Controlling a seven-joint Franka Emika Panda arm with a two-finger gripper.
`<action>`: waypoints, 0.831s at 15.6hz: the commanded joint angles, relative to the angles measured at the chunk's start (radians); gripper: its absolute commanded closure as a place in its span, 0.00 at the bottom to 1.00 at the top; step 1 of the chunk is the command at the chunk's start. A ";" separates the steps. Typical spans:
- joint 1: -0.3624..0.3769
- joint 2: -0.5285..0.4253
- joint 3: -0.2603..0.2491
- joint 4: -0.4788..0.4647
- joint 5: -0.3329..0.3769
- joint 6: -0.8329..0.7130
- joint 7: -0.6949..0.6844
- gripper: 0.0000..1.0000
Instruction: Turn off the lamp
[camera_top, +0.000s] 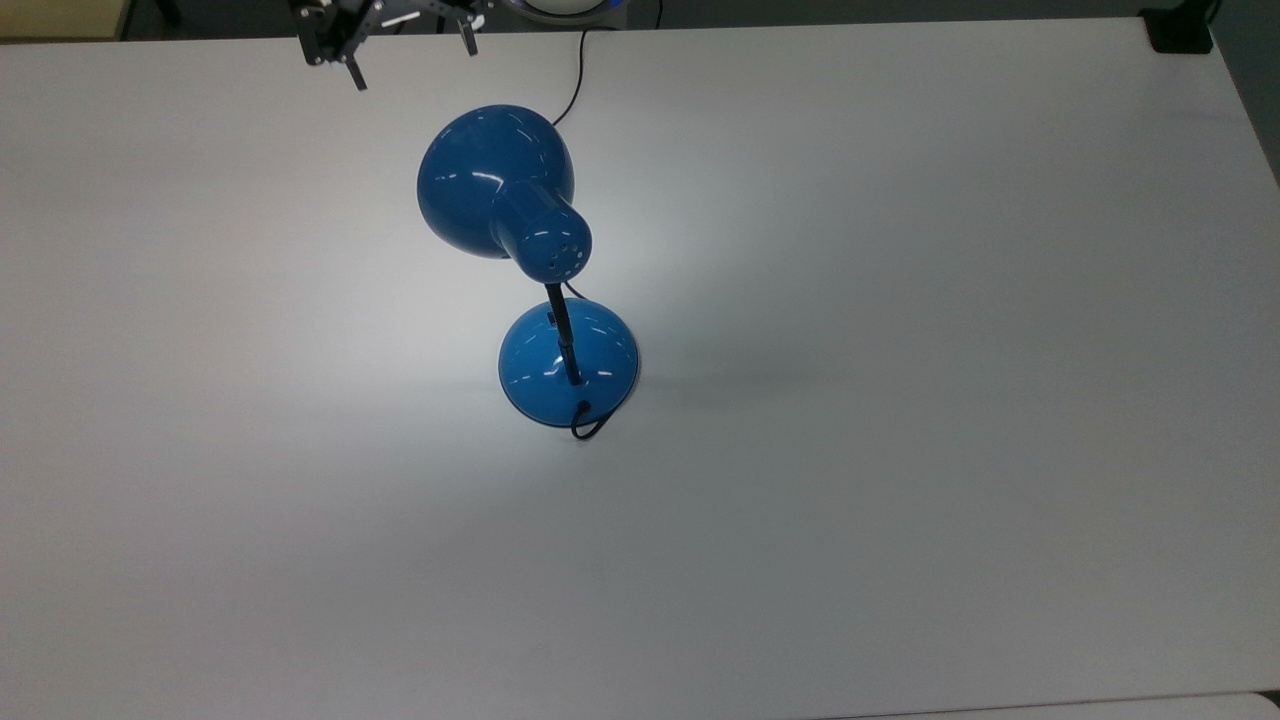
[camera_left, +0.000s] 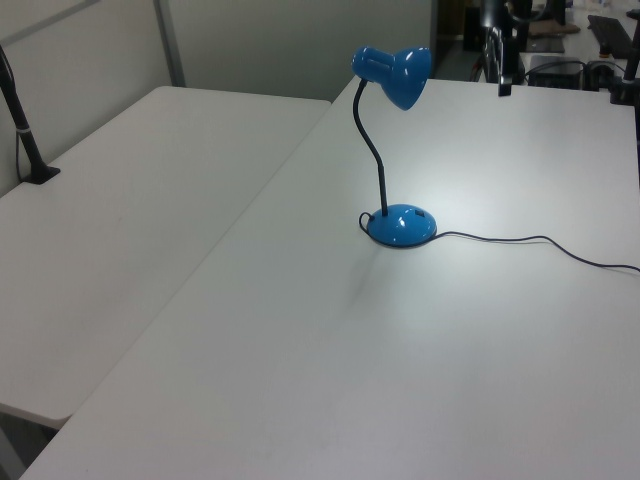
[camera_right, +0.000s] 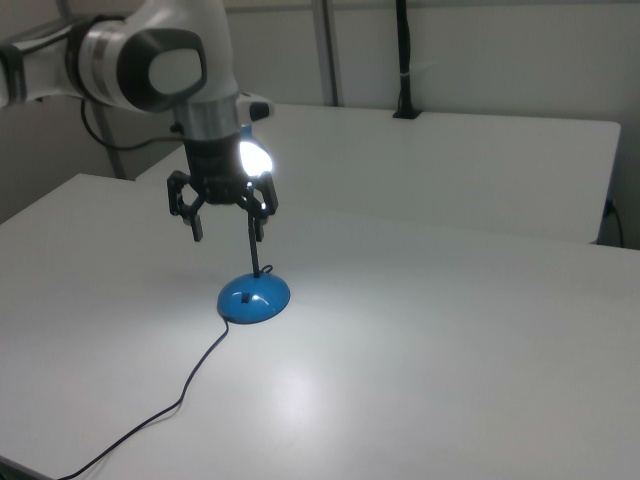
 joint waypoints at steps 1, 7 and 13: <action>0.012 -0.007 -0.008 -0.083 -0.008 0.085 -0.029 0.23; 0.042 0.015 0.001 -0.247 0.015 0.321 0.110 0.98; 0.110 0.134 0.001 -0.284 0.017 0.603 0.324 1.00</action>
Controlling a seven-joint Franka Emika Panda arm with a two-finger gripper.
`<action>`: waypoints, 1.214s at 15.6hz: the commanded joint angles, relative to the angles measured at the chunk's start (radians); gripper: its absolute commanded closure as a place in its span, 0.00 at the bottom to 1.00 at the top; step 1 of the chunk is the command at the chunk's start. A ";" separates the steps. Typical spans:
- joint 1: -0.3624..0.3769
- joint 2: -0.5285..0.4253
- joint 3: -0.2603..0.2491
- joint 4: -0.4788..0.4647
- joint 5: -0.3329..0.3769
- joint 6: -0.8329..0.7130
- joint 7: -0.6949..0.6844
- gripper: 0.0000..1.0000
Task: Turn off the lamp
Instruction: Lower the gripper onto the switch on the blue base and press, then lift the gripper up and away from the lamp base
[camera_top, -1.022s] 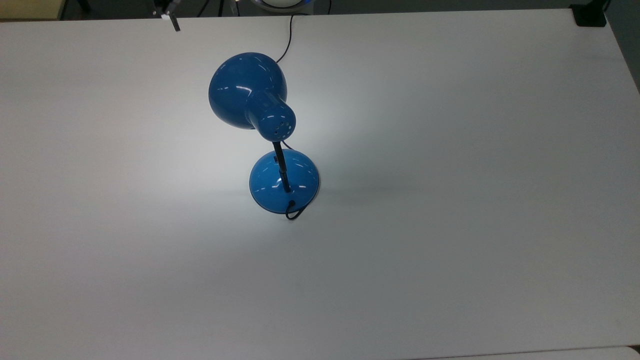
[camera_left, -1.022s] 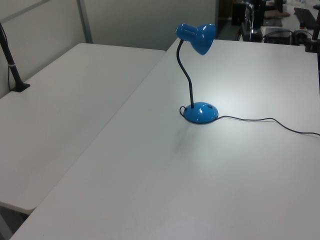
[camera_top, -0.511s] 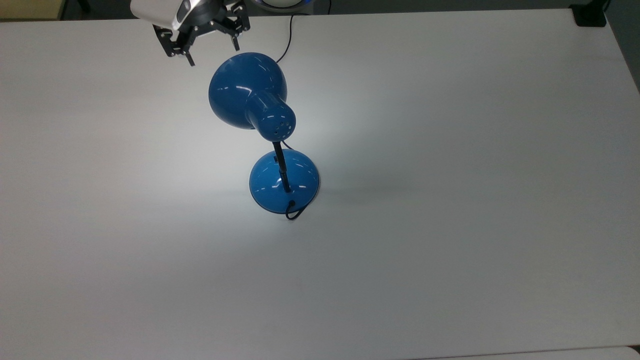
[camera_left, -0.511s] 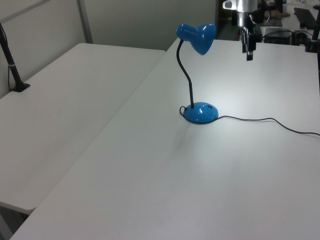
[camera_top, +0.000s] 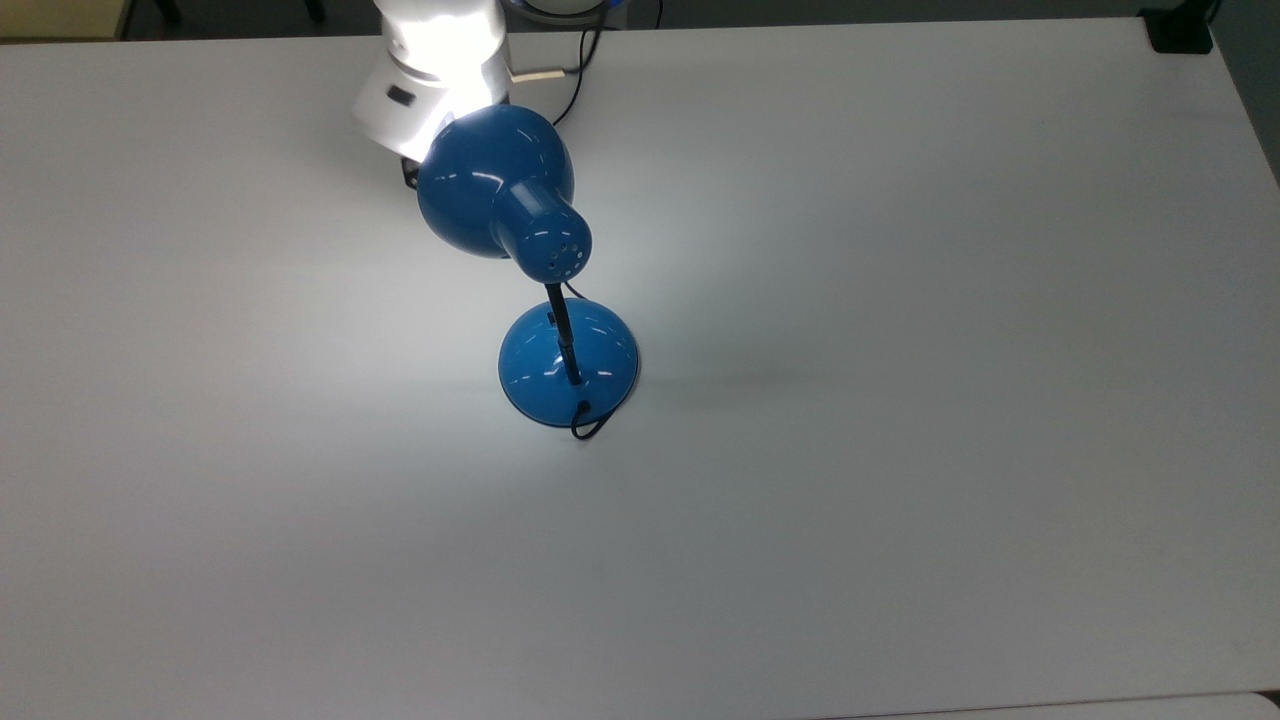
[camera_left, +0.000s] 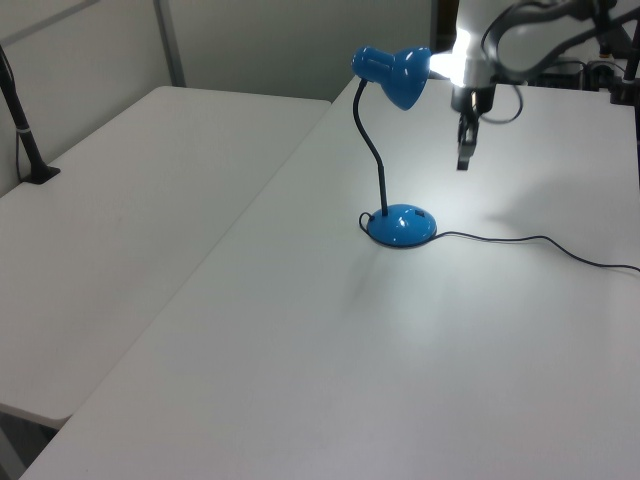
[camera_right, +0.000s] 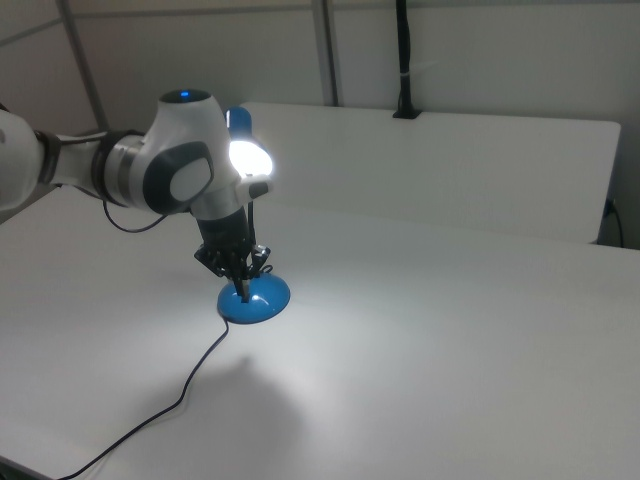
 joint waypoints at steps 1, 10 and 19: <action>0.037 0.060 -0.004 -0.009 0.010 0.133 0.103 1.00; 0.082 0.144 -0.001 -0.002 0.072 0.272 0.167 1.00; 0.085 0.183 0.006 -0.004 0.075 0.319 0.170 1.00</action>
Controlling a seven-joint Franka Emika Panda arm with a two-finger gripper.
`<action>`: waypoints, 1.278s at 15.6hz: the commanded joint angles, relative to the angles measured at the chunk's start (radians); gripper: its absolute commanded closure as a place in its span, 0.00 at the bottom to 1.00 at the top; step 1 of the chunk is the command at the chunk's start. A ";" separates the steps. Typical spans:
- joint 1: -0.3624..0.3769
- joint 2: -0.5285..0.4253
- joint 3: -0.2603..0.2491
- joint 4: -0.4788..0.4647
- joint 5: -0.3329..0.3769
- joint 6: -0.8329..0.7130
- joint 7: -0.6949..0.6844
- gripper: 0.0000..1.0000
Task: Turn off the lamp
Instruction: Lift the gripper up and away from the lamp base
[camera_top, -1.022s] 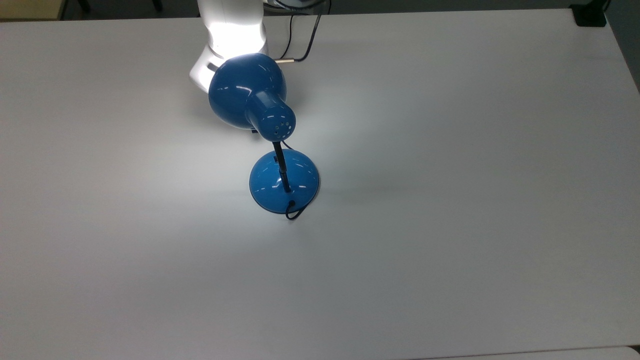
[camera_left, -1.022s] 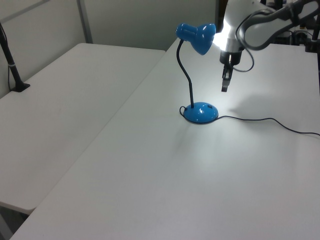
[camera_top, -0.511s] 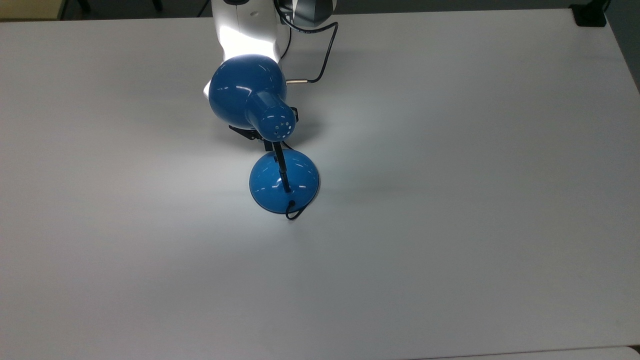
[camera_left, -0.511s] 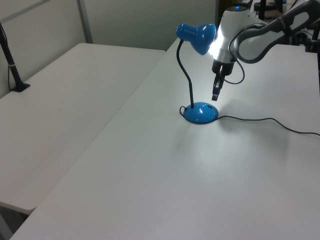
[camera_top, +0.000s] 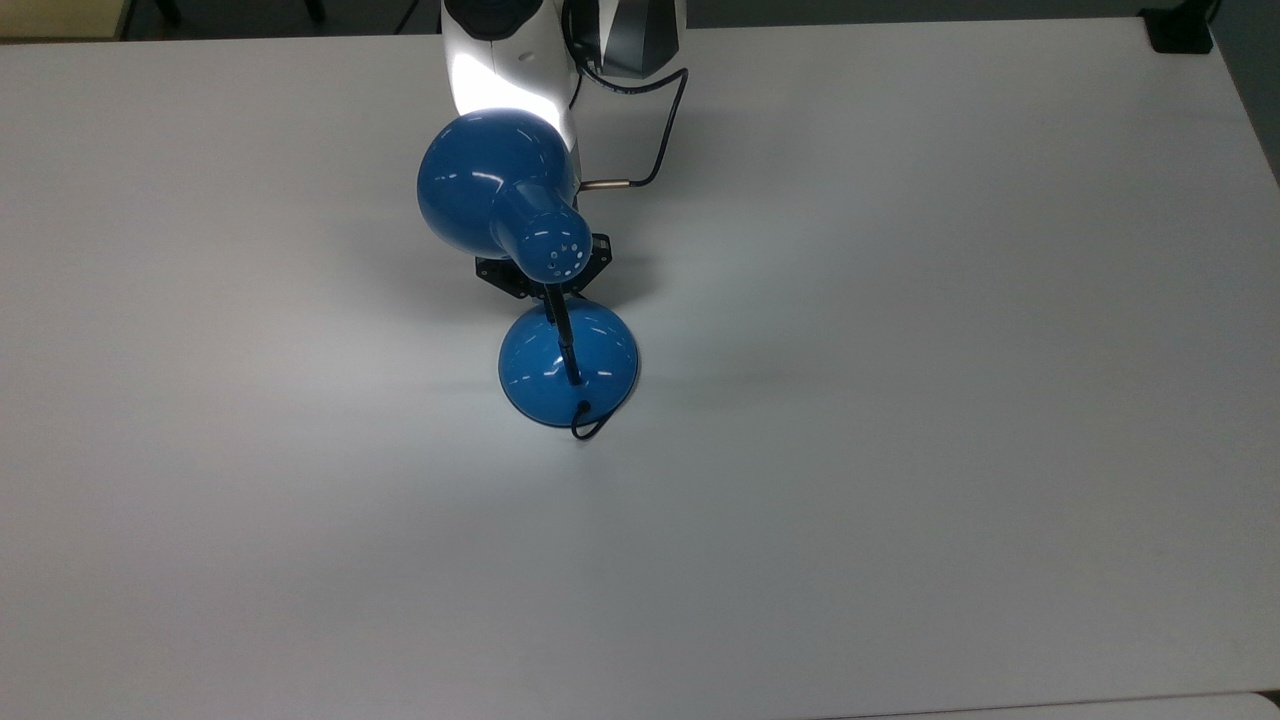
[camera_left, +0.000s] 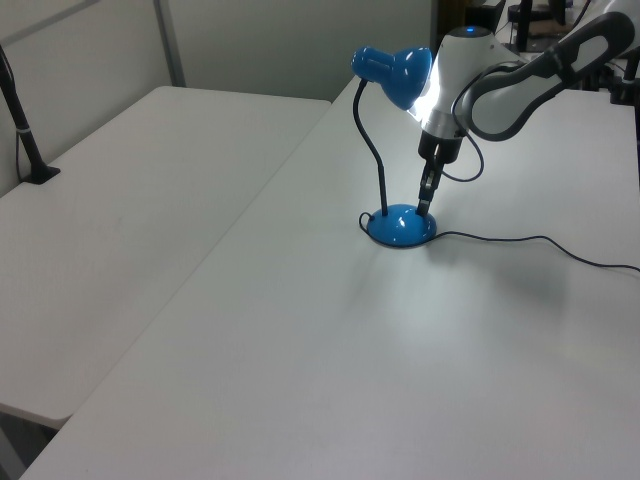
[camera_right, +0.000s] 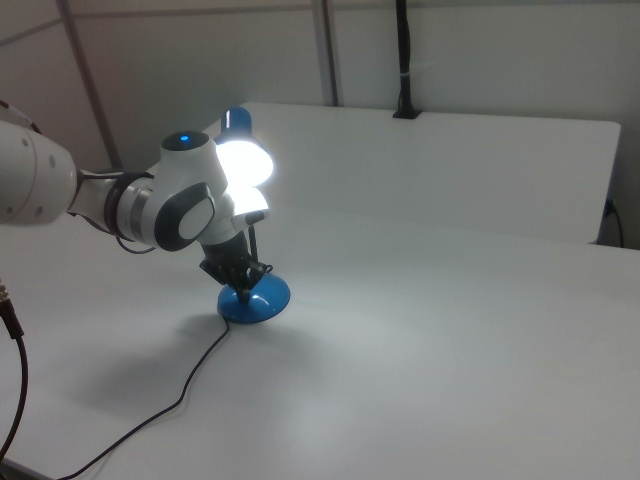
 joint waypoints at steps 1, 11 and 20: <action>0.011 0.013 0.001 -0.007 0.015 0.027 0.016 1.00; 0.017 -0.003 0.001 -0.030 -0.017 -0.203 -0.006 1.00; -0.048 -0.229 0.001 0.042 -0.092 -0.719 -0.142 0.56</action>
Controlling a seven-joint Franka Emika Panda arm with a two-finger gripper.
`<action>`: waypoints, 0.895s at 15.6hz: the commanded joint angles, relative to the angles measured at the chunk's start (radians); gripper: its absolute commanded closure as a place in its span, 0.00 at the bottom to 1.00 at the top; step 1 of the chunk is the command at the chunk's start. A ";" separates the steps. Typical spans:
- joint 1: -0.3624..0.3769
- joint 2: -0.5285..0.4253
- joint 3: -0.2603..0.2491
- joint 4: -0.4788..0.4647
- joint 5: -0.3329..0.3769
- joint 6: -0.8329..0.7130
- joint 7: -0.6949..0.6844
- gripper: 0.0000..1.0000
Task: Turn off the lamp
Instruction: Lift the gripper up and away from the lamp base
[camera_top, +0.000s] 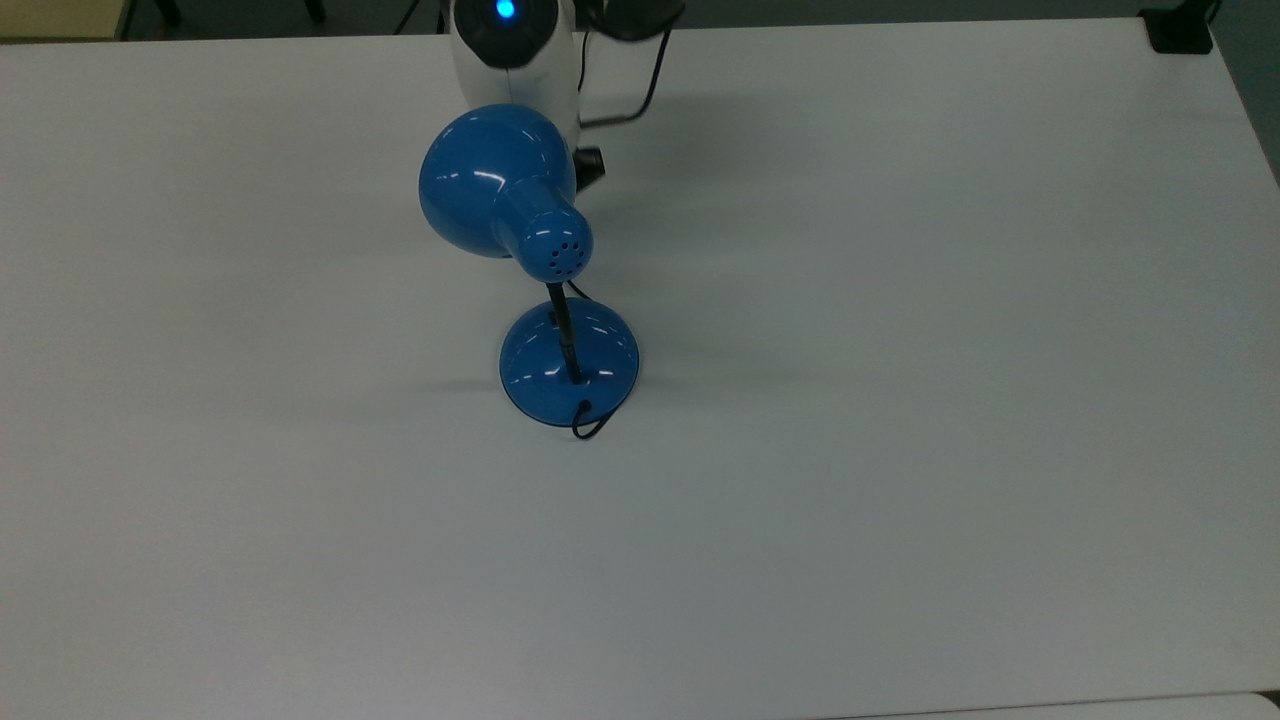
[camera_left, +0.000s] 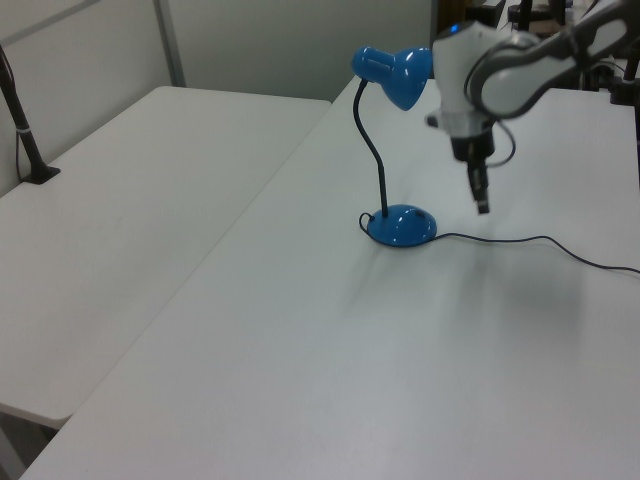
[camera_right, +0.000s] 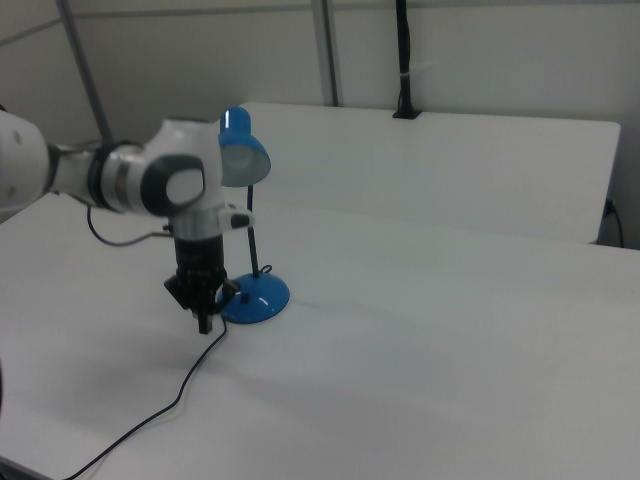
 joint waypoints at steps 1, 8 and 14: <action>-0.046 -0.154 -0.001 0.015 -0.008 -0.189 -0.067 0.27; -0.095 -0.257 -0.004 0.188 0.009 -0.200 0.040 0.00; -0.119 -0.248 0.013 0.282 0.026 -0.194 0.108 0.00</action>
